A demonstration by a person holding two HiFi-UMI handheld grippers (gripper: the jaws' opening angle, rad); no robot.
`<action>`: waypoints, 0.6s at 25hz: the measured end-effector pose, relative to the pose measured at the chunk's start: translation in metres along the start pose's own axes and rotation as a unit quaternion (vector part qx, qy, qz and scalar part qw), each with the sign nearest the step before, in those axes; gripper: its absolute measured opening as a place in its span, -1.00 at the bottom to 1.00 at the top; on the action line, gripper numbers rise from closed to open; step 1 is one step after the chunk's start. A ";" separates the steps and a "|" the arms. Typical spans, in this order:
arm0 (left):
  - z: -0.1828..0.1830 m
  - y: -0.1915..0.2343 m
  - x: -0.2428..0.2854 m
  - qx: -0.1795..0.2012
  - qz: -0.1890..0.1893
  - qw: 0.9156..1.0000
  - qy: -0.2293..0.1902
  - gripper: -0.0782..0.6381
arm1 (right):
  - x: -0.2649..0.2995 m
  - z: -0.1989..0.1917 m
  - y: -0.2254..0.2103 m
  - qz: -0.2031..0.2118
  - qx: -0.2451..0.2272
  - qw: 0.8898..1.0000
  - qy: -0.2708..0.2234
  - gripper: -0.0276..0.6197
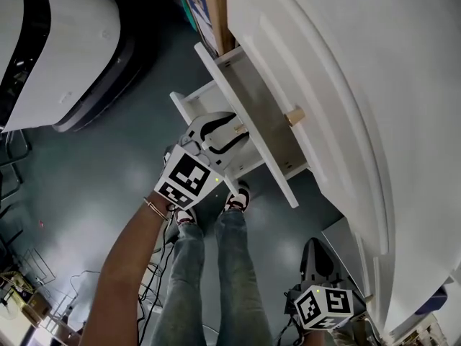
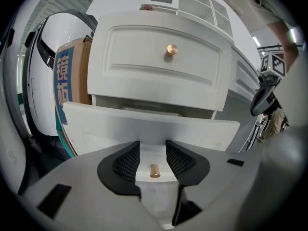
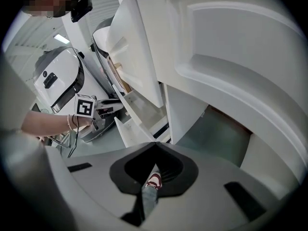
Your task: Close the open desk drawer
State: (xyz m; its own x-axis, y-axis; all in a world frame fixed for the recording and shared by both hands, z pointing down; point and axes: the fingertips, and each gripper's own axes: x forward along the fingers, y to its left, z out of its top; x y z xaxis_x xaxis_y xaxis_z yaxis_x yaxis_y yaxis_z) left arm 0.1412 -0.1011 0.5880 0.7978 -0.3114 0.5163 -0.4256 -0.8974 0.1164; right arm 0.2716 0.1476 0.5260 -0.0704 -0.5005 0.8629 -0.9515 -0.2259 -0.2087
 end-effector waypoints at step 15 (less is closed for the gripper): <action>0.023 -0.005 0.035 -0.001 0.001 1.000 -0.007 -0.31 | 0.000 -0.002 -0.020 0.015 0.002 1.000 0.008 -0.90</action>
State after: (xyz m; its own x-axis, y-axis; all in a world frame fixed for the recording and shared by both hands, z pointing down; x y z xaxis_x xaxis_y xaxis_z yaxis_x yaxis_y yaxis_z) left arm 0.1804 -0.1147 0.5862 0.8032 -0.3176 0.5039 -0.4277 -0.8963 0.1168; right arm 0.2894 0.1539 0.5316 -0.1031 -0.4934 0.8637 -0.9479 -0.2144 -0.2356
